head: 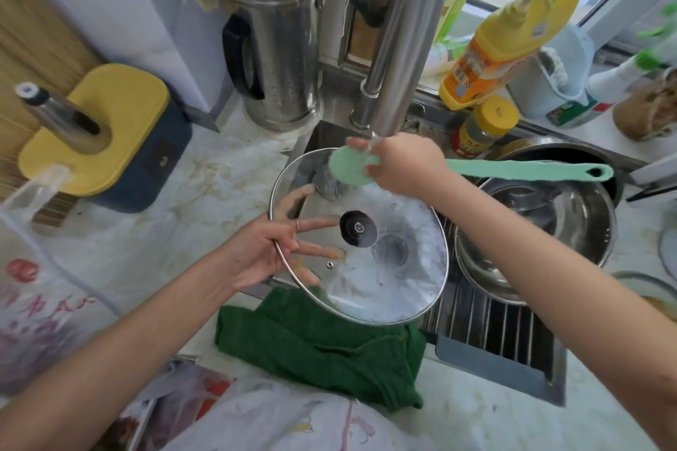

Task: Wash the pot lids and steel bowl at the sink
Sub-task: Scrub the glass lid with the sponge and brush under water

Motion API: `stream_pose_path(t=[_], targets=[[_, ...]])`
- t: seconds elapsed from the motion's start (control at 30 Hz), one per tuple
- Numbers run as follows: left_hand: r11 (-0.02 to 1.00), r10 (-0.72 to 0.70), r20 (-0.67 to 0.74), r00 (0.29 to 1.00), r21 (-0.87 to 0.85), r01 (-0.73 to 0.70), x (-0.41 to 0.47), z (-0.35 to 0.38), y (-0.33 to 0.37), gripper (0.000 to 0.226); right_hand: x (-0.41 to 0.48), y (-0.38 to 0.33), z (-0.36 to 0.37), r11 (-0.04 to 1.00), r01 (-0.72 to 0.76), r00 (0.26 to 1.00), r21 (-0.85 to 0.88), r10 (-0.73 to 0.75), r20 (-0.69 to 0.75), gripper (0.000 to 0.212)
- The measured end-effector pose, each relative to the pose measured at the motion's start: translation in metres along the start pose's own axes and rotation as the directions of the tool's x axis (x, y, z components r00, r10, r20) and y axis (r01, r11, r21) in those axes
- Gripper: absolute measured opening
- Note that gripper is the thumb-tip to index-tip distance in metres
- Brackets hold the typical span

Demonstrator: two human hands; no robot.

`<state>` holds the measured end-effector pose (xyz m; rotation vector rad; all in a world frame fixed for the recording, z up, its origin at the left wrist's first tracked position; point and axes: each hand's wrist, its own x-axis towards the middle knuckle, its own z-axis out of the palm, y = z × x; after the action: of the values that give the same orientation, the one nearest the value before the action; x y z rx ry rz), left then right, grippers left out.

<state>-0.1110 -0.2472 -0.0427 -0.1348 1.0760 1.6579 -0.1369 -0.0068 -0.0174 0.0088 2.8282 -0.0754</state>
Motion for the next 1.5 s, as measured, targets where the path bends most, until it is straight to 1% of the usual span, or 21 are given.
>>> stream_pose_path(t=[0.07, 0.17, 0.23, 0.3, 0.4, 0.53, 0.63, 0.73, 0.77, 0.87, 0.97, 1.0, 1.07, 1.1, 1.2, 1.23, 1.3, 1.33, 1.43, 1.47, 1.5], targets=[[1.000, 0.006, 0.002, 1.000, -0.006, -0.006, 0.000, -0.004, 0.000, 0.101, -0.006, -0.006, 0.003, 0.999, 0.034, 0.999, 0.008, -0.034, 0.021, 0.049], [1.000, 0.014, 0.014, 1.000, -0.027, -0.014, -0.001, -0.007, 0.002, 0.100, -0.004, 0.007, 0.000, 0.996, -0.082, 0.996, -0.024, 0.082, -0.024, 0.049], [1.000, 0.018, 0.012, 1.000, -0.020, -0.018, -0.003, -0.006, 0.002, 0.098, -0.005, -0.001, 0.005, 0.999, -0.044, 0.999, -0.029, 0.044, -0.018, 0.046], [1.000, 0.015, 0.025, 1.000, -0.027, -0.014, -0.003, -0.009, 0.001, 0.096, -0.007, -0.008, 0.011, 1.000, -0.009, 1.000, 0.007, 0.009, 0.009, 0.045], [0.999, 0.017, 0.037, 0.999, -0.036, -0.016, -0.005, -0.009, 0.000, 0.092, -0.006, 0.004, 0.010, 0.997, -0.075, 0.997, 0.020, 0.076, -0.027, 0.051], [1.000, 0.008, 0.027, 1.000, -0.013, -0.008, -0.005, -0.007, -0.001, 0.096, -0.015, -0.010, 0.015, 0.999, -0.008, 1.000, 0.037, 0.008, -0.003, 0.053], [1.000, 0.015, 0.059, 0.998, -0.011, -0.015, -0.005, -0.006, 0.000, 0.092, -0.013, 0.002, 0.011, 0.994, -0.091, 0.995, 0.066, 0.094, -0.032, 0.053], [1.000, 0.021, 0.050, 0.999, 0.004, -0.021, -0.006, -0.006, 0.000, 0.091, -0.019, -0.007, 0.014, 0.997, -0.026, 0.999, 0.067, 0.028, -0.023, 0.052], [1.000, 0.024, 0.057, 0.998, 0.009, -0.025, -0.005, -0.006, 0.001, 0.091, -0.020, -0.007, 0.014, 0.997, -0.035, 0.999, 0.072, 0.037, -0.025, 0.052], [1.000, 0.024, 0.068, 0.997, 0.010, -0.024, -0.006, -0.005, 0.000, 0.091, -0.018, 0.003, 0.010, 0.988, -0.132, 0.990, 0.083, 0.136, -0.044, 0.052], [1.000, 0.017, 0.052, 0.998, 0.018, -0.018, -0.005, -0.005, -0.002, 0.095, -0.022, -0.008, 0.015, 0.995, -0.064, 0.998, 0.072, 0.065, -0.021, 0.051], [1.000, 0.011, 0.053, 0.999, 0.012, -0.012, -0.005, -0.005, -0.002, 0.096, -0.024, -0.007, 0.016, 0.995, -0.066, 0.998, 0.071, 0.067, -0.016, 0.052], [1.000, 0.005, 0.058, 0.998, 0.010, -0.005, -0.007, -0.004, -0.002, 0.095, -0.021, 0.001, 0.015, 0.988, -0.132, 0.990, 0.084, 0.135, -0.029, 0.053], [1.000, 0.008, 0.065, 0.998, 0.009, -0.009, -0.006, -0.004, -0.002, 0.094, -0.020, 0.002, 0.013, 0.986, -0.143, 0.988, 0.092, 0.147, -0.038, 0.053], [0.999, 0.017, 0.057, 0.998, 0.028, -0.018, -0.004, -0.002, -0.003, 0.094, -0.025, -0.010, 0.018, 0.990, -0.055, 0.998, 0.131, 0.059, -0.026, 0.053], [0.999, 0.017, 0.057, 0.998, 0.028, -0.019, -0.005, -0.001, -0.002, 0.094, -0.026, -0.009, 0.018, 0.989, -0.060, 0.998, 0.134, 0.064, -0.028, 0.053], [1.000, 0.016, 0.070, 0.997, 0.016, -0.017, -0.004, 0.001, -0.001, 0.093, -0.022, 0.001, 0.015, 0.981, -0.147, 0.986, 0.122, 0.155, -0.054, 0.053], [1.000, 0.017, 0.078, 0.997, 0.004, -0.018, -0.004, 0.002, -0.002, 0.093, -0.021, 0.003, 0.013, 0.979, -0.165, 0.983, 0.120, 0.173, -0.059, 0.052], [1.000, 0.018, 0.073, 0.997, 0.013, -0.019, -0.002, 0.002, -0.002, 0.092, -0.028, -0.009, 0.016, 0.985, -0.071, 0.997, 0.156, 0.074, -0.011, 0.050], [1.000, 0.017, 0.080, 0.997, 0.013, -0.019, -0.003, 0.002, -0.002, 0.093, -0.028, -0.009, 0.019, 0.984, -0.069, 0.998, 0.167, 0.070, -0.002, 0.050], [1.000, 0.012, 0.084, 0.996, 0.010, -0.013, -0.004, 0.003, -0.002, 0.094, -0.026, -0.001, 0.019, 0.977, -0.111, 0.993, 0.180, 0.115, -0.010, 0.051]])
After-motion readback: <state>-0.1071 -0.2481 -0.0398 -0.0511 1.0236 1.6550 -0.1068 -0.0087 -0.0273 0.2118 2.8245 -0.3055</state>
